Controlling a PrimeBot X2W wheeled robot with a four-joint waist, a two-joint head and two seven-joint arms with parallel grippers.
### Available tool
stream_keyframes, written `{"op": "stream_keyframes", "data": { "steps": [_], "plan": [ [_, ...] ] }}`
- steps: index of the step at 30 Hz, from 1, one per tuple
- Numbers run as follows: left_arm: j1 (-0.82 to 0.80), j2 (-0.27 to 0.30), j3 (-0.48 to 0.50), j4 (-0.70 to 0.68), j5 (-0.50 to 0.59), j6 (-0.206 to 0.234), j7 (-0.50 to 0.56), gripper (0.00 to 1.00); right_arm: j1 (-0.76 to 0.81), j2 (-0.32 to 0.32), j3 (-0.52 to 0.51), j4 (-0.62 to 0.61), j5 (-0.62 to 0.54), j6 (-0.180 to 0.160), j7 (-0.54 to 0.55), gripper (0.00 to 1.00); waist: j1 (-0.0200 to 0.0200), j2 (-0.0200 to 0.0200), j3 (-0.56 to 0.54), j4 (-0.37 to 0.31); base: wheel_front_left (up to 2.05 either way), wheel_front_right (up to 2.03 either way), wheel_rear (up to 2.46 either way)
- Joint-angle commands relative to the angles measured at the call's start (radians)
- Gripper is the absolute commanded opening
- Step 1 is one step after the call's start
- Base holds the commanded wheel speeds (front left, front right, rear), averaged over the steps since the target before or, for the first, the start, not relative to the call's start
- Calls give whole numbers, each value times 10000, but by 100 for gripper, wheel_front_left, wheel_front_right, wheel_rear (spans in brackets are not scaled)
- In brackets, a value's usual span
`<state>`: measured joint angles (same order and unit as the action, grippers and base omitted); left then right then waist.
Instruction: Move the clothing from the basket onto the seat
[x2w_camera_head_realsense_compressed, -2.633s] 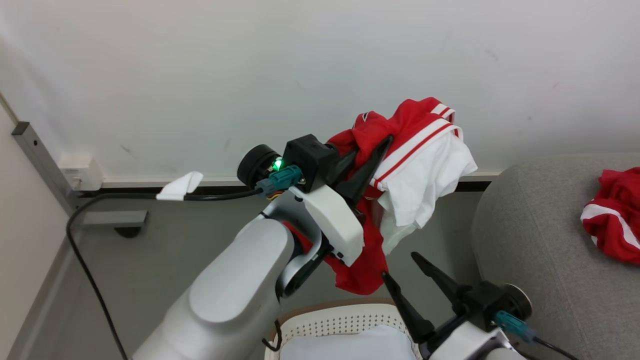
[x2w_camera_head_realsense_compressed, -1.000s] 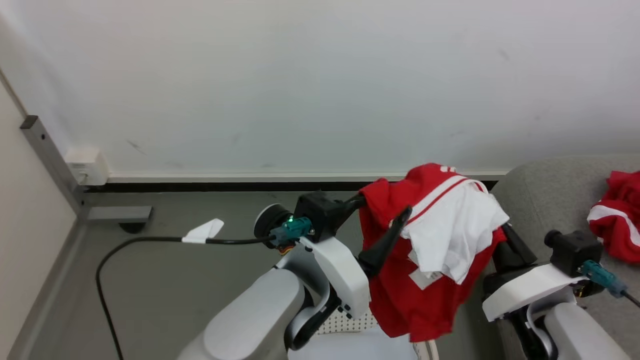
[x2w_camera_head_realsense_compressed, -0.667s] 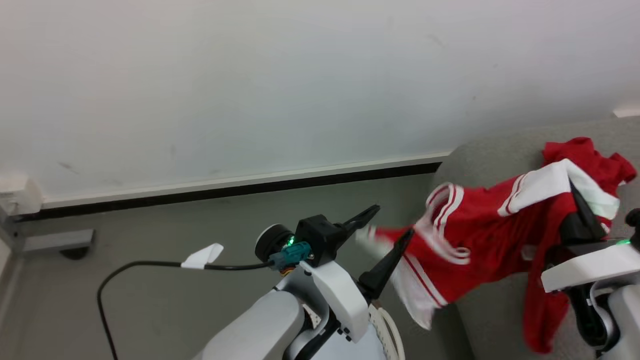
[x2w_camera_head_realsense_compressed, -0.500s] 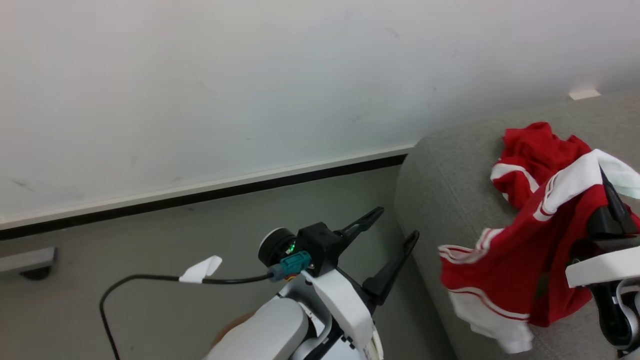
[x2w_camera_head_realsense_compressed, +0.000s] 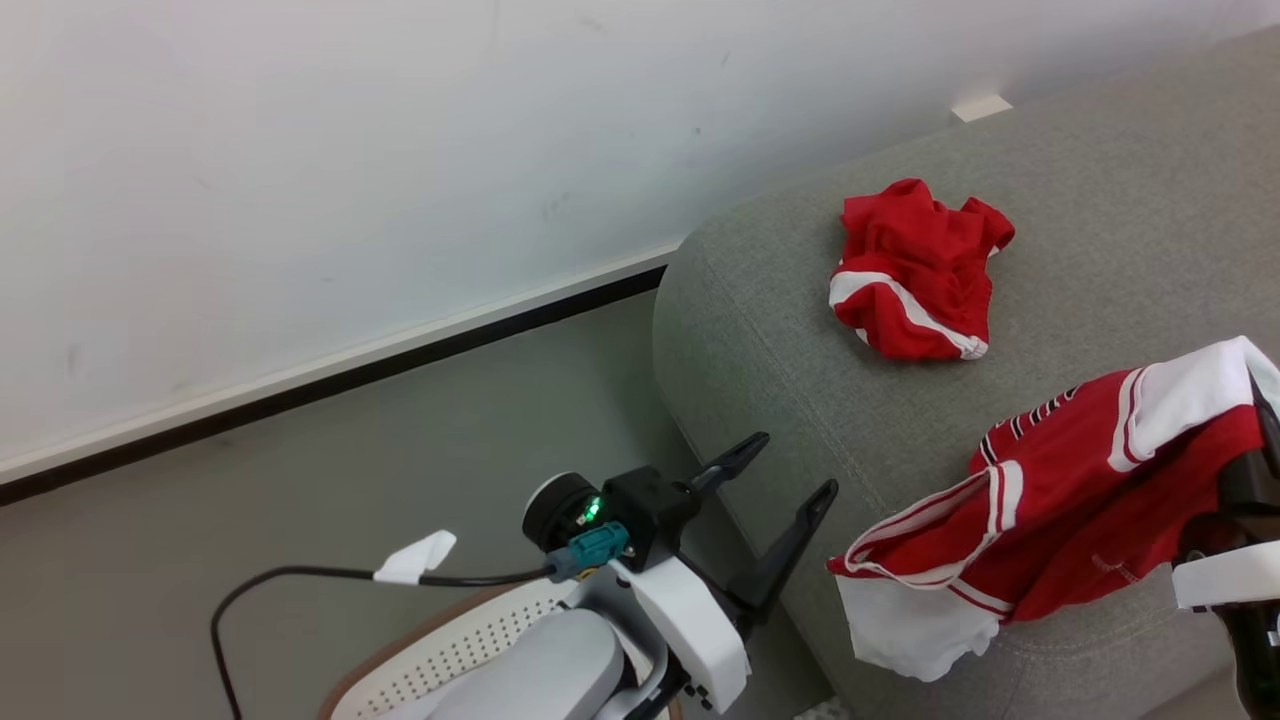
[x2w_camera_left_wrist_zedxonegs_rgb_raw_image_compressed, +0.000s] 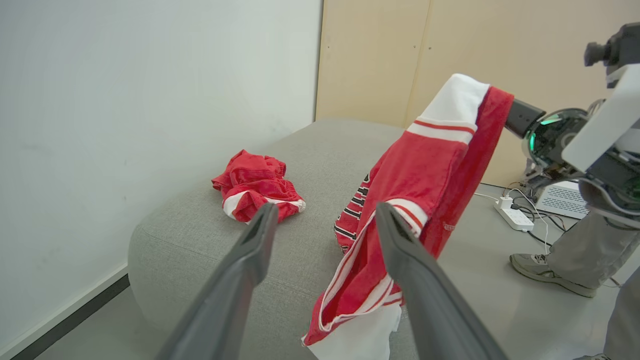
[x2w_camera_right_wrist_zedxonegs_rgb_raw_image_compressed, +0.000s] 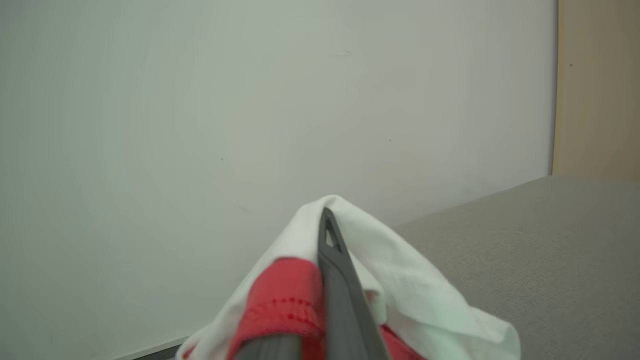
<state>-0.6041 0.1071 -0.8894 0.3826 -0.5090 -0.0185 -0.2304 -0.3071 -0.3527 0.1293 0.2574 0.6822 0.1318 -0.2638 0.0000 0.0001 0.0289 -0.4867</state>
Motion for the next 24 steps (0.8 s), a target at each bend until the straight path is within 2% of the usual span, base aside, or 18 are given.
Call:
{"op": "stream_keyframes", "data": {
  "steps": [1, 6, 11, 18, 24],
  "plan": [
    [-47, 5, 10, 104, 101, -39, -128, 100, -73, -131, -56, -64, 79, -21, 25, 0, 0, -1, 90, -28, 0, 0, 0],
    [-228, -27, -4, 294, 158, -83, -163, 100, -815, -465, 4, -222, -68, -21, 10, 0, 0, -1, 440, 88, 0, 0, 0],
    [-751, 1, -104, 263, 363, -120, 64, 100, -2309, -1090, -332, -160, 350, -22, 312, 0, 0, -1, 1595, 566, 0, 0, 0],
    [-1830, 223, -220, -90, 709, -260, 524, 100, -4812, -2763, -1224, 834, 958, -22, 1085, 0, 0, -1, 3888, 1703, 0, 0, 0],
    [-2246, 475, -215, -299, 897, -209, 697, 100, -6343, -4061, -1775, 2131, 483, -22, 1327, 0, 0, -1, 5073, 2479, 0, 0, 0]
  ]
}}
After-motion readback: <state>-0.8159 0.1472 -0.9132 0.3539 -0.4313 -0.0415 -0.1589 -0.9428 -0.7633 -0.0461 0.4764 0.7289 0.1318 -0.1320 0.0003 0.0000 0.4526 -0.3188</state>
